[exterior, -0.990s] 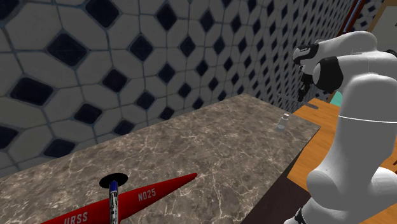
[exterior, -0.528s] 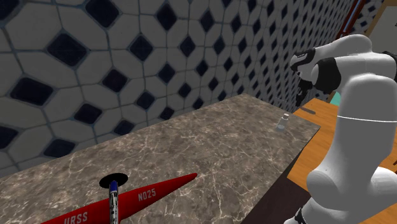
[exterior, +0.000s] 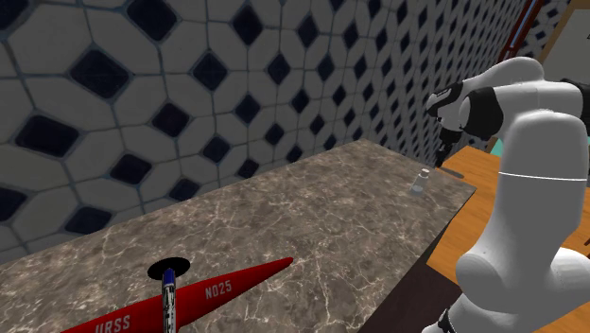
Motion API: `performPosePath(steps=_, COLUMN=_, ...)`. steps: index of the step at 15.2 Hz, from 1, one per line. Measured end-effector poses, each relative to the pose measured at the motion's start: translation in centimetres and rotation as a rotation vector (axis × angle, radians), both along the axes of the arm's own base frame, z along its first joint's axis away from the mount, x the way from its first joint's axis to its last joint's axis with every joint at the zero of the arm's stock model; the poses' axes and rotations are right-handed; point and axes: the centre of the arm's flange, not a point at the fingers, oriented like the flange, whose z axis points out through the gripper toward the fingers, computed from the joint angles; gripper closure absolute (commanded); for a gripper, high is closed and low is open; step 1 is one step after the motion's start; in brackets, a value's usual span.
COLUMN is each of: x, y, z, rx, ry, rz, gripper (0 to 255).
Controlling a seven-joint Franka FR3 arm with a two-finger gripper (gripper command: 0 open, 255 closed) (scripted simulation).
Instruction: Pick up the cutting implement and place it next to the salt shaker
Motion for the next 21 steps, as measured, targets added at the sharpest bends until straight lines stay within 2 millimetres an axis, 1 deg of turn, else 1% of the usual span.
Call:
performPosePath(steps=6, x=0.1, y=-0.1, z=-2.8, rx=0.0, ry=0.0, rz=0.0, gripper=255)
performPosePath(steps=12, x=0.0, y=0.0, z=-3.1, rx=0.0, ry=0.0, rz=0.0, gripper=255)
performPosePath(steps=13, x=0.0, y=0.0, z=-3.1, rx=0.0, ry=0.0, rz=0.0, gripper=0)
performPosePath(steps=19, x=0.0, y=0.0, z=-3.1, rx=0.0, ry=0.0, rz=0.0, gripper=0)
performPosePath(steps=21, x=0.1, y=-0.2, z=-1.6, rx=-0.001, ry=0.0, rz=0.0, gripper=0)
